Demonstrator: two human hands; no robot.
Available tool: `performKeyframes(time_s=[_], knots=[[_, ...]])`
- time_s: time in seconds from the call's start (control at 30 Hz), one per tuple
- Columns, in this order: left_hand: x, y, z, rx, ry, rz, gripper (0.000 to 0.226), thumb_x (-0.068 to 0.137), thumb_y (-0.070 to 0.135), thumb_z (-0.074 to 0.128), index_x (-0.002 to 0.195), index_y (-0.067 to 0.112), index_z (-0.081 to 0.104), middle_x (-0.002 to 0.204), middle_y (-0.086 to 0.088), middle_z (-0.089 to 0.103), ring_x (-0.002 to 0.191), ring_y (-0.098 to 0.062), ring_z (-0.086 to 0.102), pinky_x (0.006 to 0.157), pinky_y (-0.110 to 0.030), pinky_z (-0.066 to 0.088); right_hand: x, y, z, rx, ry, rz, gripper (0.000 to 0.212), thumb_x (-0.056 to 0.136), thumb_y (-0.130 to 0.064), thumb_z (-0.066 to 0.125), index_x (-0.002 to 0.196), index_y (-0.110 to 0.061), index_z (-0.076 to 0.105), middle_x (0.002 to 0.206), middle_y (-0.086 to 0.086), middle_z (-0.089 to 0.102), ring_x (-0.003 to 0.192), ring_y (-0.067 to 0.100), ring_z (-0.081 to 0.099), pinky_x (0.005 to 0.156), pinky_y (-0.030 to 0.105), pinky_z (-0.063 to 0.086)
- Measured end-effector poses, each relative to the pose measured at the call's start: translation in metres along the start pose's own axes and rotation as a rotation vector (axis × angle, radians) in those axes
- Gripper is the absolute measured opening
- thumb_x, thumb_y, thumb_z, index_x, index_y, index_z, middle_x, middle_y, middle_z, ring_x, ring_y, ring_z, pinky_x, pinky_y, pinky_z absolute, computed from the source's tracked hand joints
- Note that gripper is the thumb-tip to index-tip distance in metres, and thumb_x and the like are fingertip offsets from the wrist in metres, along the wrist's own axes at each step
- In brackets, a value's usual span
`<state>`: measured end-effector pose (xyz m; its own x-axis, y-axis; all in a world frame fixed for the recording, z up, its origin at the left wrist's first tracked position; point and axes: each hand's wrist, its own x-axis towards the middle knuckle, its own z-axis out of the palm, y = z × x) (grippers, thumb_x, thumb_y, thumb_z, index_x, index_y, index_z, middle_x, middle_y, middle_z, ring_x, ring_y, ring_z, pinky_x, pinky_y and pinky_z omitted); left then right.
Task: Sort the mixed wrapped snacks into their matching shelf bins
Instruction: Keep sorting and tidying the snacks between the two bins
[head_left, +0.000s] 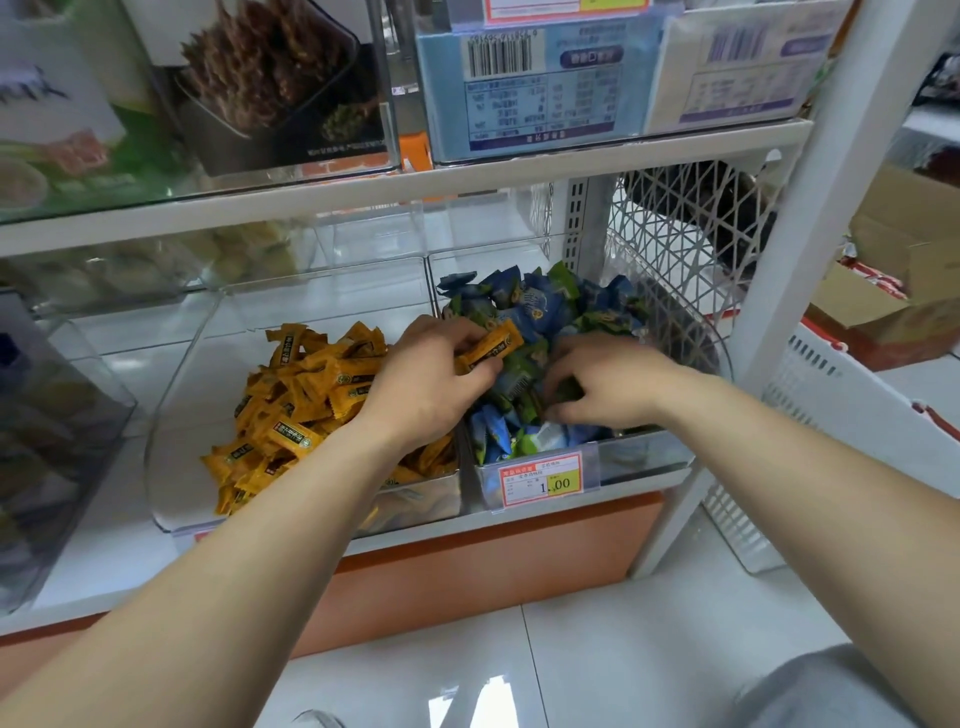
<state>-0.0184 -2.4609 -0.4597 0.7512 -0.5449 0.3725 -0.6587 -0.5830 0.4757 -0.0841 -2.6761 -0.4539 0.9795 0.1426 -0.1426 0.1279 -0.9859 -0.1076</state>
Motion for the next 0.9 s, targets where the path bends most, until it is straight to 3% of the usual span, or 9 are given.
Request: performKeyframes(time_s=[0.1, 0.2, 0.3, 0.4, 0.47, 0.57, 0.7, 0.8, 0.9], knots=[[0.001, -0.002, 0.000, 0.002, -0.019, -0.003, 0.031, 0.089, 0.047, 0.062, 0.111, 0.026, 0.068, 0.099, 0.003, 0.065, 0.091, -0.016, 0.057, 0.072, -0.031, 0.044, -0.003, 0.015, -0.009, -0.010, -0.036, 0.188, 0.022, 0.078, -0.046, 0.065, 0.086, -0.028, 0.074, 0.083, -0.005, 0.069, 0.078, 0.018, 0.064, 0.069, 0.034, 0.059], [0.001, -0.002, 0.000, 0.012, -0.019, -0.014, 0.032, 0.088, 0.049, 0.061, 0.112, 0.028, 0.066, 0.101, 0.002, 0.064, 0.093, -0.017, 0.056, 0.073, -0.031, 0.044, 0.001, 0.010, -0.013, -0.115, -0.020, 0.255, 0.021, 0.081, -0.031, 0.064, 0.070, -0.014, 0.065, 0.067, 0.003, 0.061, 0.063, 0.021, 0.059, 0.055, 0.028, 0.052], [0.001, -0.002, 0.001, 0.019, -0.019, -0.020, 0.031, 0.088, 0.049, 0.061, 0.112, 0.030, 0.066, 0.101, 0.002, 0.064, 0.094, -0.017, 0.056, 0.073, -0.031, 0.042, 0.006, -0.003, -0.006, 0.017, 0.003, 0.169, 0.012, 0.081, -0.009, 0.062, 0.079, -0.018, 0.069, 0.078, 0.002, 0.065, 0.073, 0.022, 0.063, 0.063, 0.032, 0.056], [0.000, 0.000, 0.001, 0.005, -0.007, -0.003, 0.026, 0.089, 0.046, 0.063, 0.109, 0.030, 0.066, 0.097, 0.005, 0.062, 0.095, -0.016, 0.053, 0.072, -0.030, 0.038, 0.008, -0.011, 0.003, 0.264, -0.003, 0.115, 0.022, 0.088, -0.014, 0.058, 0.102, -0.022, 0.072, 0.096, -0.003, 0.069, 0.090, 0.017, 0.064, 0.078, 0.032, 0.055], [0.000, 0.001, 0.000, 0.001, 0.005, 0.010, 0.022, 0.089, 0.044, 0.064, 0.106, 0.030, 0.067, 0.094, 0.006, 0.062, 0.094, -0.017, 0.052, 0.071, -0.030, 0.036, 0.014, -0.012, 0.007, 0.234, -0.014, 0.163, 0.017, 0.093, -0.025, 0.051, 0.091, -0.020, 0.067, 0.088, 0.001, 0.067, 0.086, 0.024, 0.063, 0.070, 0.033, 0.052], [0.000, 0.001, 0.000, 0.004, -0.003, 0.011, 0.023, 0.089, 0.044, 0.063, 0.105, 0.029, 0.066, 0.095, 0.003, 0.063, 0.094, -0.017, 0.052, 0.071, -0.030, 0.037, 0.021, -0.015, 0.011, 0.150, -0.020, 0.242, 0.031, 0.094, -0.040, 0.053, 0.072, -0.018, 0.054, 0.070, 0.002, 0.057, 0.070, 0.024, 0.057, 0.054, 0.029, 0.036], [-0.001, 0.001, 0.000, 0.008, -0.002, 0.007, 0.025, 0.089, 0.044, 0.064, 0.107, 0.027, 0.066, 0.095, 0.002, 0.061, 0.093, -0.015, 0.049, 0.071, -0.030, 0.036, 0.020, -0.018, 0.019, 0.255, -0.026, 0.284, 0.020, 0.080, -0.033, 0.071, 0.089, -0.017, 0.065, 0.082, 0.003, 0.067, 0.074, 0.020, 0.062, 0.056, 0.027, 0.041], [0.000, 0.001, 0.000, 0.005, 0.000, 0.011, 0.023, 0.089, 0.044, 0.063, 0.106, 0.028, 0.067, 0.094, 0.006, 0.060, 0.095, -0.015, 0.050, 0.072, -0.030, 0.036, 0.017, -0.015, 0.023, 0.440, 0.077, 0.277, 0.029, 0.076, -0.032, 0.076, 0.103, -0.028, 0.065, 0.085, -0.008, 0.067, 0.085, 0.019, 0.065, 0.066, 0.027, 0.045], [0.001, 0.003, 0.000, -0.031, -0.001, 0.006, 0.019, 0.089, 0.042, 0.064, 0.103, 0.029, 0.067, 0.092, 0.008, 0.063, 0.097, -0.018, 0.055, 0.074, -0.033, 0.042, 0.018, -0.015, 0.026, 0.518, 0.084, 0.253, 0.031, 0.078, -0.034, 0.076, 0.107, -0.032, 0.067, 0.082, -0.014, 0.064, 0.085, 0.016, 0.064, 0.067, 0.026, 0.044]])
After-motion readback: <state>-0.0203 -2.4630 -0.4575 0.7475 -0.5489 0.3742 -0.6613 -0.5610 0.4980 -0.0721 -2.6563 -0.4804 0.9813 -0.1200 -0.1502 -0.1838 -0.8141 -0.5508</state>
